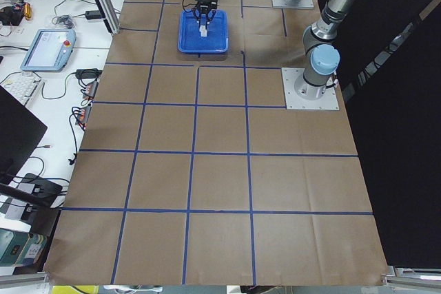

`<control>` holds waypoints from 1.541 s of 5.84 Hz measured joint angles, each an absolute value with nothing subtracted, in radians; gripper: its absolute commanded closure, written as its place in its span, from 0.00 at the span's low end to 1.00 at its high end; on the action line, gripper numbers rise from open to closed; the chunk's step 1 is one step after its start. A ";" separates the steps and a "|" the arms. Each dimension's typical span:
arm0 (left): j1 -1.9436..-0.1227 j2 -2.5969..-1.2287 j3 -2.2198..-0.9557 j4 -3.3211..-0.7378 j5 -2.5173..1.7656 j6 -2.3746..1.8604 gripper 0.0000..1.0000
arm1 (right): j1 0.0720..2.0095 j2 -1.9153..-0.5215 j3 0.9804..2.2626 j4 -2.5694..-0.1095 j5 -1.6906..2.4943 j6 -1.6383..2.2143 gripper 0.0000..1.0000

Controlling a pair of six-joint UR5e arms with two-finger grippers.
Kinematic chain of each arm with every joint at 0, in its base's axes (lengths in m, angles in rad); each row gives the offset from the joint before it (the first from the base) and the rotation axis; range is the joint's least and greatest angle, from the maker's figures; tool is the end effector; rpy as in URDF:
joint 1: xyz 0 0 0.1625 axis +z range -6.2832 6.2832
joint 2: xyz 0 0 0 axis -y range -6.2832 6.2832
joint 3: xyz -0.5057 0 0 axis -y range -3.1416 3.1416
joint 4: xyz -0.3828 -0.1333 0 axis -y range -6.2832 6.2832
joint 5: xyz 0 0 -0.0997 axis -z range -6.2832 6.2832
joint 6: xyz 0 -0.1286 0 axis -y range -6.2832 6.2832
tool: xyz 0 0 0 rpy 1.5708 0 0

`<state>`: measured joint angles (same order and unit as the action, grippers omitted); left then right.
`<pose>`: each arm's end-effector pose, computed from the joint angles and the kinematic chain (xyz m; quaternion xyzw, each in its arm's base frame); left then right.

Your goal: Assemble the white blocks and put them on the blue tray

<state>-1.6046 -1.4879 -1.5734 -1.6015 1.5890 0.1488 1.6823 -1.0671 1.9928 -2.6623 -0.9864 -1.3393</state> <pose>-0.1459 -0.4410 0.5737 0.0909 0.9955 -0.0242 0.0105 0.2687 -0.5639 0.2102 -0.6510 0.6982 -0.2302 0.1890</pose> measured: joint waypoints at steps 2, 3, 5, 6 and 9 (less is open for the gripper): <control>-1.605 -1.488 -1.574 -1.601 1.589 0.149 0.01 | 1.683 -1.067 1.994 -2.657 -0.988 -1.339 0.68; -1.604 -1.488 -1.574 -1.601 1.589 0.150 0.01 | 1.683 -1.068 1.995 -2.655 -0.988 -1.339 0.68; -1.604 -1.488 -1.572 -1.601 1.589 0.149 0.01 | 1.683 -1.069 1.996 -2.654 -0.988 -1.340 0.69; -1.604 -1.489 -1.572 -1.601 1.589 0.149 0.01 | 1.684 -1.069 1.996 -2.654 -0.987 -1.340 0.69; -1.607 -1.492 -1.569 -1.601 1.591 0.150 0.01 | 1.691 -1.068 1.996 -2.654 -0.988 -1.340 0.57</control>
<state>-1.6070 -1.4924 -1.5694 -1.6015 1.5908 0.1501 1.6906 -1.0681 1.9957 -2.6538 -0.9875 -1.3403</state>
